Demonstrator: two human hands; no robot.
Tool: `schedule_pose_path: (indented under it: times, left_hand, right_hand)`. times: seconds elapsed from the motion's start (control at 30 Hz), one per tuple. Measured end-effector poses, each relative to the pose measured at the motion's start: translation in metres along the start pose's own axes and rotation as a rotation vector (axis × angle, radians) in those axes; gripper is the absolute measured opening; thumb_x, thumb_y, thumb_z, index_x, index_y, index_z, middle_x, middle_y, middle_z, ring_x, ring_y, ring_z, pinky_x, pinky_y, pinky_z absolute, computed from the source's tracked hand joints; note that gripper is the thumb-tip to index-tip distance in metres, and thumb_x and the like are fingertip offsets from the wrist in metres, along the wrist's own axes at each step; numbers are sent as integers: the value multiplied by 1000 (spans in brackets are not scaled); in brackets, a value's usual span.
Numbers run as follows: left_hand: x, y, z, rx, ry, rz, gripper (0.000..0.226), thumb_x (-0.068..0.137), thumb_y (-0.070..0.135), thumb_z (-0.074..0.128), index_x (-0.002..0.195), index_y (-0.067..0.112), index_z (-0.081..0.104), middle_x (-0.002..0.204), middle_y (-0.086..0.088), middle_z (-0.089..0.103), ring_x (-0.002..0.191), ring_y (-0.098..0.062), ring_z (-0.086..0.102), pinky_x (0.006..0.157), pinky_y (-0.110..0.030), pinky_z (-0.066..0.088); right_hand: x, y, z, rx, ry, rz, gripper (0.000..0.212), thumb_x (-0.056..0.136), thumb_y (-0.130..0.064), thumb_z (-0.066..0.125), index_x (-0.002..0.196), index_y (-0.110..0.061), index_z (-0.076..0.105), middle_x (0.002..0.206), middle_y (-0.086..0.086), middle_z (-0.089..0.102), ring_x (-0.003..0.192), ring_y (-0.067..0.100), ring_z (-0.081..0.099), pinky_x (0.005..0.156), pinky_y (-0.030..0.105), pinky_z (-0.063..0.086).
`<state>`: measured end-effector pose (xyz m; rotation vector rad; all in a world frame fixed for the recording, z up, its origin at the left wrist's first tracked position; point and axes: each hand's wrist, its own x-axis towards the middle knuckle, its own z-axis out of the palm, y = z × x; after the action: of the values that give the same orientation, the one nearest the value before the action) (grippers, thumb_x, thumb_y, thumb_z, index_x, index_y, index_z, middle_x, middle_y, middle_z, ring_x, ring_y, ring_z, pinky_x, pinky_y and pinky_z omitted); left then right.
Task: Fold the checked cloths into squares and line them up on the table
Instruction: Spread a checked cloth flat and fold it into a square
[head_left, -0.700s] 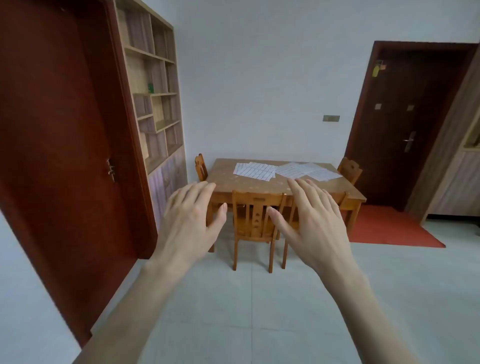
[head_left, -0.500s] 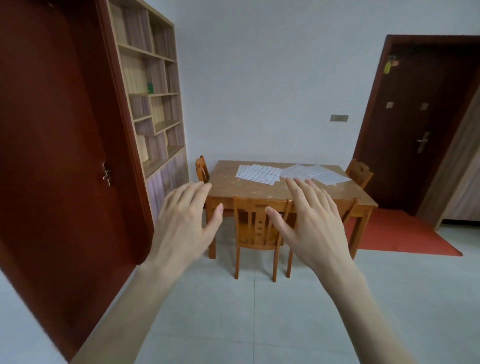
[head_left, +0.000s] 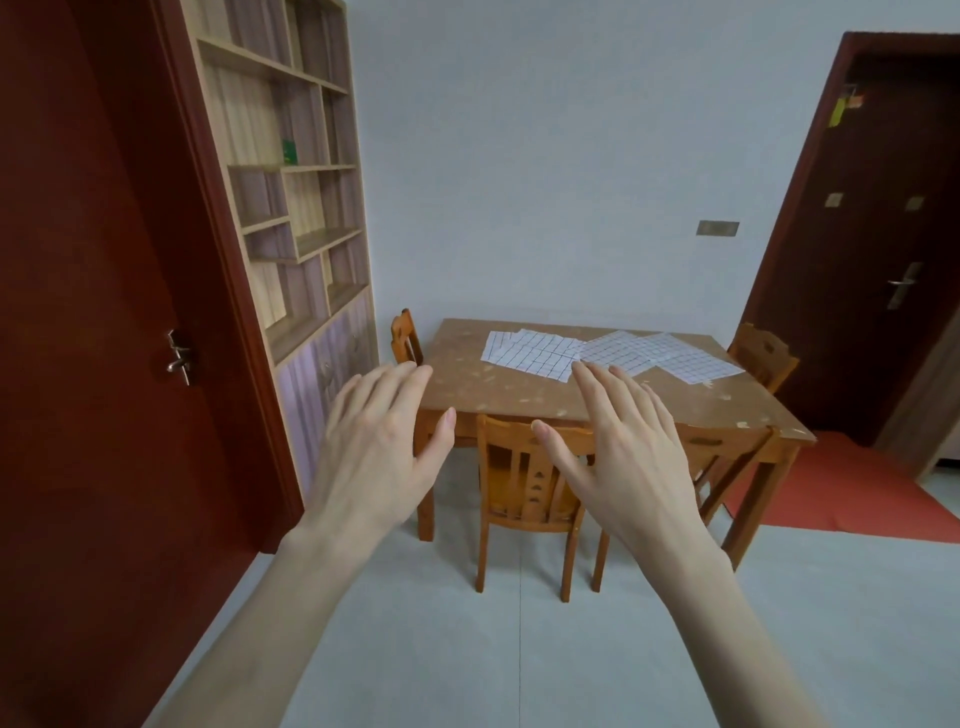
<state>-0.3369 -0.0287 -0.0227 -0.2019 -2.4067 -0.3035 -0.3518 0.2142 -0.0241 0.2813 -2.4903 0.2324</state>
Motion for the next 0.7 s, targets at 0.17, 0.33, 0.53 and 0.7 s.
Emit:
schedule_pose_path:
  times: [0.17,0.33,0.53,0.7]
  left_hand:
    - [68,-56,56,-7,-37,-3,60,102,54,35,144,16,53,145,-3,57,141,-21,45,118,-46,36]
    - [130,-108,110,-19,-73,16,65,101,59,26,146,18,51,148,-1,55,144,-20,42,119,-46,35]
    - [191,-160,173,-34,-120,-4,67,100,60,25,146,19,51,148,-1,55,144,-20,42,121,-44,33]
    - [236,-192,228,-36,-166,-5,67,101,61,25,148,20,49,150,1,53,145,-18,40,120,-44,34]
  right_hand:
    - [76,-6,62,-10,-11,23,83,99,-77,23,160,-22,31,164,1,38,155,20,27,127,38,13]
    - [146,-15,124,-1,-5,29,80,100,-73,27,155,-17,42,157,4,48,152,23,35,125,46,27]
    - [213,-17,190,-4,-57,29,80,100,-74,26,154,-19,44,156,4,50,150,23,39,124,46,32]
    - [265,-13,244,12,-72,37,77,100,-72,29,154,-19,44,155,3,51,150,23,39,123,46,33]
